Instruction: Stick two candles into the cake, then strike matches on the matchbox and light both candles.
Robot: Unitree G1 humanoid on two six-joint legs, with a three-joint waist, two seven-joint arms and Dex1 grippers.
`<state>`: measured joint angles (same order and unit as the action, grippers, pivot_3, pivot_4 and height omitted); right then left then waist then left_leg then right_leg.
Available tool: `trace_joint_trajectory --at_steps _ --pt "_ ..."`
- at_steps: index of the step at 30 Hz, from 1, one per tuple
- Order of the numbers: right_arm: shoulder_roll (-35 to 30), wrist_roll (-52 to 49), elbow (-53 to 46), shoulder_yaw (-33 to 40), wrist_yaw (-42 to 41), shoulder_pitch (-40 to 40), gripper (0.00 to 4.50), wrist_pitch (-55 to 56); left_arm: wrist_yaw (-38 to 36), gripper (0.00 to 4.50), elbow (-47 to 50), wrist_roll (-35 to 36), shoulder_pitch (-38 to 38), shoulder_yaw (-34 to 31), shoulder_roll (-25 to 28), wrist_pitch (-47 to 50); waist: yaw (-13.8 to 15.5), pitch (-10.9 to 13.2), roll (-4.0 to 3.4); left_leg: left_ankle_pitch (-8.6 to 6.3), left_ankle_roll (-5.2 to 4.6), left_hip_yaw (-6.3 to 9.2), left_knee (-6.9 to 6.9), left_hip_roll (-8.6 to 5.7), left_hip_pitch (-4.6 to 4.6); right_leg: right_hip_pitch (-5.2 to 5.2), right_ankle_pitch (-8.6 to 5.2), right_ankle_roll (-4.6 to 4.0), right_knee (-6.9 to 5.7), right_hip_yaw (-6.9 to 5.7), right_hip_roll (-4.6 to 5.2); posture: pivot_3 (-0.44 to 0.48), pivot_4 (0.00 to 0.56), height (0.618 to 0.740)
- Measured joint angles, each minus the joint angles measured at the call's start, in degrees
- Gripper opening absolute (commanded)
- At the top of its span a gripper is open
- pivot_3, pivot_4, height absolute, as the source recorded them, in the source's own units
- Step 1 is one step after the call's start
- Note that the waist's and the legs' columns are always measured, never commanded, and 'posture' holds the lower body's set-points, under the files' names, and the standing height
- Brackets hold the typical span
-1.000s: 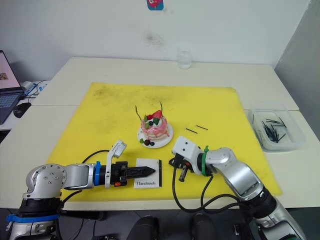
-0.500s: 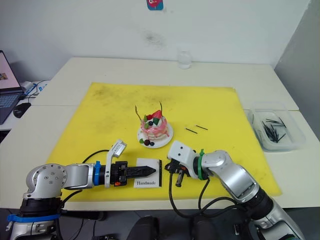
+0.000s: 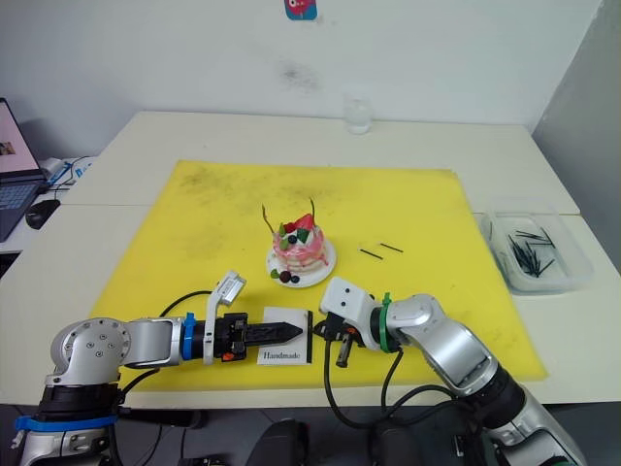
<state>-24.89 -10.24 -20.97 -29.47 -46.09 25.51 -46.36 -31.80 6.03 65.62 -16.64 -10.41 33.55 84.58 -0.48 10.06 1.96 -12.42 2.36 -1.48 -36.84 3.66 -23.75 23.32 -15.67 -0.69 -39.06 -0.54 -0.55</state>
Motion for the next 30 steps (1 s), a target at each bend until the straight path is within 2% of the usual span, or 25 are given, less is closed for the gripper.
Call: trace_joint_trajectory --at_steps 3,6,10,11,18,24,30 --pt "-0.04 0.01 0.07 0.00 0.00 0.00 0.00 0.23 -0.04 1.99 0.00 -0.17 0.00 -0.03 -0.07 0.00 0.00 0.00 0.00 0.00 0.00 0.00 0.00 0.00 0.00 0.00 0.00 0.00 0.00 0.00 0.00 0.000 0.150 0.740" --pt "-0.11 -0.02 0.07 0.03 0.00 0.00 0.00 0.25 0.18 1.41 0.00 -0.53 0.00 -0.06 -0.28 0.00 0.00 0.00 0.00 0.00 0.00 0.00 0.00 0.00 0.00 0.00 0.00 0.00 0.00 0.00 0.00 0.000 0.150 0.740" --pt "-0.34 -0.09 0.04 0.17 0.01 -0.05 0.00 0.20 0.91 0.13 -0.07 -1.46 0.00 -0.07 -0.83 -0.06 0.00 0.00 0.00 0.00 0.00 0.01 0.00 0.00 0.00 0.00 0.00 0.00 0.00 0.01 0.00 0.000 0.150 0.740" --pt "-0.42 -0.10 -0.06 0.24 0.05 -0.10 0.00 0.11 0.88 0.01 -0.04 -1.47 0.00 -0.09 -0.97 -0.06 0.00 0.00 0.00 0.00 0.00 0.01 0.00 -0.01 0.00 0.00 0.00 0.00 0.00 0.01 0.01 0.000 0.150 0.740" --pt "-0.91 -1.87 -1.89 2.95 0.92 -1.38 0.00 -2.36 0.81 0.01 0.13 -1.63 0.16 -0.26 -1.26 -0.20 0.01 0.00 0.00 0.00 0.00 0.02 0.00 -0.01 0.00 -0.01 0.00 0.00 0.00 0.02 0.01 0.000 0.150 0.740" --pt "-3.46 -5.05 -5.40 11.27 1.58 -1.41 0.00 -3.26 -0.93 0.01 3.24 -1.09 1.98 -1.15 -0.45 -0.74 0.02 0.00 0.00 0.00 0.00 0.01 0.03 0.00 -0.02 0.02 0.00 0.00 0.05 0.04 0.01 0.000 0.150 0.740" --pt "-5.08 -5.61 -5.93 17.34 2.63 -3.42 0.00 2.38 -2.98 0.01 7.04 -0.04 2.83 -2.23 1.29 -1.89 0.03 0.01 0.01 0.00 0.00 -0.03 0.12 0.00 -0.03 0.06 -0.04 -0.05 0.07 0.02 0.00 0.000 0.150 0.740"
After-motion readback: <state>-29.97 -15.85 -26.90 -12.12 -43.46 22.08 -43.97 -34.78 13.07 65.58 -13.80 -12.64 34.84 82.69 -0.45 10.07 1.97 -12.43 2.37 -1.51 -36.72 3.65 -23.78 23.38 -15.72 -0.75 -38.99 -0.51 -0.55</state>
